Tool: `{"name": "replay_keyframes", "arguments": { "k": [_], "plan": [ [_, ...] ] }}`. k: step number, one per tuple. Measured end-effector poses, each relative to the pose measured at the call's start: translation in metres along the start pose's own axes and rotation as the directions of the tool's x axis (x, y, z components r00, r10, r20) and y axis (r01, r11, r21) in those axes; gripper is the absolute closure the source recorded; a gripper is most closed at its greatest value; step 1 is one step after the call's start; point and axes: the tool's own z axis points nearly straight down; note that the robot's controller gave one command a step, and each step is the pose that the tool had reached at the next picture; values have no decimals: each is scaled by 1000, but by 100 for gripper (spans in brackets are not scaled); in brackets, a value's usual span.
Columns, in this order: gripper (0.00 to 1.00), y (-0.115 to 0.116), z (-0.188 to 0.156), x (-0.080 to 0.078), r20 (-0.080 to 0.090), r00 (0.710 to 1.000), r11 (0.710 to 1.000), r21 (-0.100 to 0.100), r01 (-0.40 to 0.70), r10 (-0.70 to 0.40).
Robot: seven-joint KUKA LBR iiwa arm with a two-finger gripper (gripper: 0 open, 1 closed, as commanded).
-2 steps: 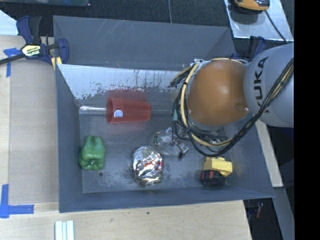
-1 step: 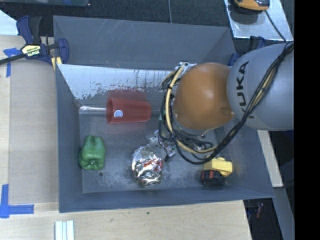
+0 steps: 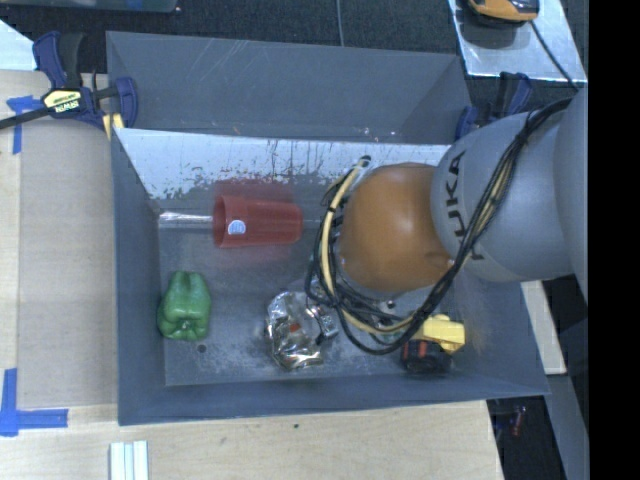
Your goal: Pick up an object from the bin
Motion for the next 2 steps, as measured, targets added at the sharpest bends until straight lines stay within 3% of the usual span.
{"name": "replay_keyframes", "arguments": {
  "k": [1,2],
  "plan": [
    [100,-11,-72,-34,3,996,996,0,90,-90],
    [100,0,-39,-19,-5,1000,1000,-2,10,-10]
  ]
}}
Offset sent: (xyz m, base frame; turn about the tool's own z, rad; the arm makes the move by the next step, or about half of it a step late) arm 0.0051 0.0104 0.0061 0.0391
